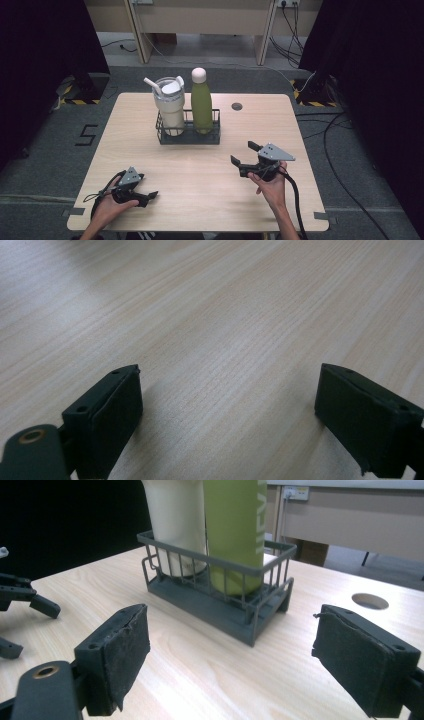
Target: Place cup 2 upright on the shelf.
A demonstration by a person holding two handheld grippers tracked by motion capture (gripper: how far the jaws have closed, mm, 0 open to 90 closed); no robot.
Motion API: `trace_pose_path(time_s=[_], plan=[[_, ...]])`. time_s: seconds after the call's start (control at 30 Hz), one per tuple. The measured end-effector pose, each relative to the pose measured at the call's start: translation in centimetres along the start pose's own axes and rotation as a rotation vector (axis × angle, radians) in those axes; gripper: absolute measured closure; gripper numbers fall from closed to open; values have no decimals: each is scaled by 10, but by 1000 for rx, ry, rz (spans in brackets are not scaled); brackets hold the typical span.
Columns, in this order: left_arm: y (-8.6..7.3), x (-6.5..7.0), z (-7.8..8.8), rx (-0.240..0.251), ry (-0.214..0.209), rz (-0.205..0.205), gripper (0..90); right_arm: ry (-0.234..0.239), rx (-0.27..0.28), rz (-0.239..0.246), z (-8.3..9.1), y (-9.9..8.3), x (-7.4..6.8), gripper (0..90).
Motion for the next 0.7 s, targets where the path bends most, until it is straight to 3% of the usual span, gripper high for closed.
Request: trace_pose_path(time_s=[0.23, 0.7], plan=[[0, 0, 0, 0, 0, 0, 111, -11, -7, -27, 14, -12, 2, 148], [0, 0, 0, 0, 0, 0, 111, -11, -40, -39, 21, -29, -1, 149]])
Point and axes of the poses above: each handheld gripper's, and its own axes: z roughly backward along the jaws, y roughly out of its top, x roughly to its right, the point moved 8 cm from there along -z, roughly forward along the jaws, and after that the axes turned 5 degrees about x, right-handed, at the moved point
